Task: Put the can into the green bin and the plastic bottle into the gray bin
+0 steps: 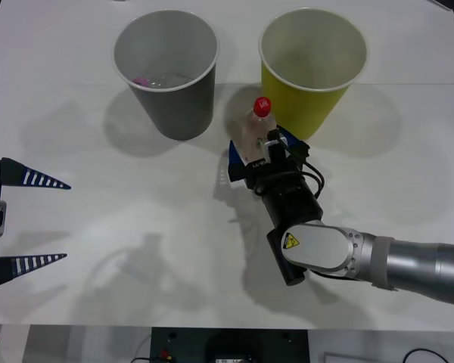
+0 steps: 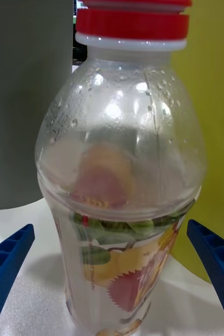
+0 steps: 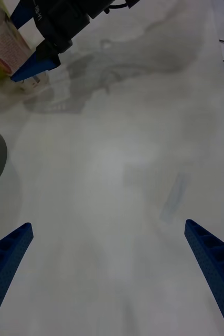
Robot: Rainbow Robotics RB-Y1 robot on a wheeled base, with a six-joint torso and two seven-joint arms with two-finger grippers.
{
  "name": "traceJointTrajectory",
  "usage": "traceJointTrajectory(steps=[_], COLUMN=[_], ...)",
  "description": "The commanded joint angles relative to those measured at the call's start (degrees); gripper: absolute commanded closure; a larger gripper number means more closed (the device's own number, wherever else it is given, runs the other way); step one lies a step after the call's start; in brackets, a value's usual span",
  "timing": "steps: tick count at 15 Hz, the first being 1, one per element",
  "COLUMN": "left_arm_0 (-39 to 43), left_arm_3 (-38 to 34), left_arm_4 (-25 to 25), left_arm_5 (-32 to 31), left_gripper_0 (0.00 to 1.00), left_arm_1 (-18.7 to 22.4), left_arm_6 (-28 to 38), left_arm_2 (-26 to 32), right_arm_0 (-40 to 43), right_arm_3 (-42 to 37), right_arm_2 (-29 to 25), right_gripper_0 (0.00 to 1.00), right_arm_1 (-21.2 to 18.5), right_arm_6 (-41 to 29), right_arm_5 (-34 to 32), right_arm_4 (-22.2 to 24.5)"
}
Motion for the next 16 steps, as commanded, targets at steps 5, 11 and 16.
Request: traceJointTrajectory(steps=[5, 11, 16], left_arm_0=[0.0, 0.0, 0.0], left_arm_3=[0.0, 0.0, 0.0], left_arm_4=[0.0, 0.0, 0.0], left_arm_5=[0.0, 0.0, 0.0], left_gripper_0=[0.00, 0.00, 0.00], left_arm_1=[0.0, 0.0, 0.0], left_arm_6=[0.0, 0.0, 0.0], left_arm_2=[0.0, 0.0, 0.0], right_arm_0=[-0.3, -0.2, 0.0], right_arm_3=[0.1, 0.0, -4.7], right_arm_2=[-0.1, -0.1, -0.1], right_gripper_0=[1.00, 1.00, 1.00], right_arm_1=[0.1, 0.2, -3.1], right_arm_6=[0.3, 0.4, 1.2], right_arm_5=[0.0, -0.1, -1.5], right_arm_4=[0.1, 0.3, 1.5])
